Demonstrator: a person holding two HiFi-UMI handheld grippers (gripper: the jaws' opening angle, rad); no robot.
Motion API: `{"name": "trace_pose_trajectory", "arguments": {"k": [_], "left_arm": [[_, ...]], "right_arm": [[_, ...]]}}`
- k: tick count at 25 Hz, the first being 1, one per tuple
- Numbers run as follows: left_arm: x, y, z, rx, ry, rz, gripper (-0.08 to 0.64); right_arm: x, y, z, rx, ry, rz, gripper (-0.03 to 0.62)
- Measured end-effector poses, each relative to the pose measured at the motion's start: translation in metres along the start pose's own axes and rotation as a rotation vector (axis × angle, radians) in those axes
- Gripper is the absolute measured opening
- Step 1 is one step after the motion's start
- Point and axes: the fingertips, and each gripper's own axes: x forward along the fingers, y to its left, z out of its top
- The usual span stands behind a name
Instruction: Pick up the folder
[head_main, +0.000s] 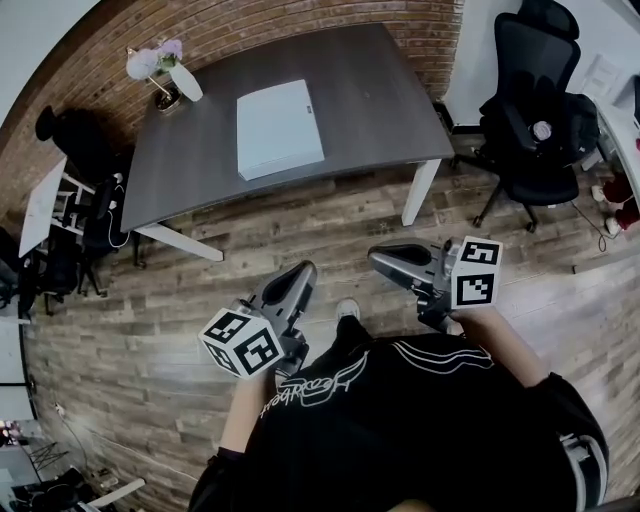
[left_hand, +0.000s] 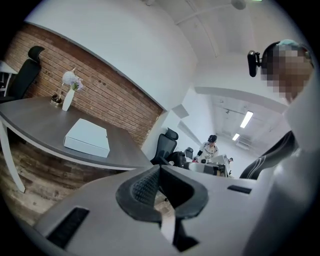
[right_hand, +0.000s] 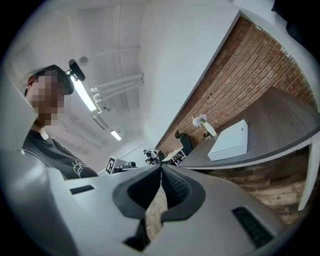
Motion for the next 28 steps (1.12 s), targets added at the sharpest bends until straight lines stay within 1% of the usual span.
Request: {"name": "trace_pose_trajectory", "arguments": {"k": [3,7,12,16,17,19,20,22,23,24,26,28], "left_arm": [[0.014,0.039,0.022,-0.021,0.018,-0.012,0.008],[0.032,0.088,0.045,-0.017,0.04,-0.038,0.009],[0.038,0.154,0.071,-0.058,0.039,-0.02,0.009],[0.034,0.205,0.085,-0.074,0.044,0.025,0.011],[0.033,0.217,0.089,-0.082,0.041,0.039,0.011],[0.033,0.236,0.095,-0.086,0.032,0.067,0.018],[0.033,0.245,0.098,-0.081,0.028,0.084,0.022],[0.036,0.262,0.103,-0.067,0.023,0.119,0.042],[0.038,0.27,0.105,-0.066,0.022,0.134,0.073],[0.04,0.277,0.106,-0.07,0.022,0.146,0.102],[0.045,0.29,0.107,-0.087,0.021,0.164,0.124],[0.053,0.304,0.108,-0.106,0.026,0.182,0.162]], "right_arm": [[0.026,-0.031,0.018,0.024,-0.01,-0.031,-0.002],[0.06,-0.071,0.035,0.052,-0.017,-0.071,-0.002],[0.095,-0.114,0.057,0.066,-0.026,-0.114,0.0],[0.103,-0.145,0.077,0.059,-0.053,-0.179,0.006],[0.104,-0.151,0.081,0.057,-0.058,-0.195,0.02],[0.104,-0.163,0.086,0.054,-0.061,-0.221,0.083],[0.104,-0.169,0.088,0.054,-0.062,-0.232,0.094],[0.105,-0.181,0.092,0.057,-0.065,-0.25,0.108],[0.106,-0.187,0.093,0.06,-0.065,-0.257,0.112],[0.106,-0.193,0.093,0.063,-0.063,-0.262,0.114],[0.108,-0.206,0.093,0.07,-0.055,-0.27,0.118],[0.11,-0.221,0.094,0.079,-0.045,-0.275,0.12]]}}
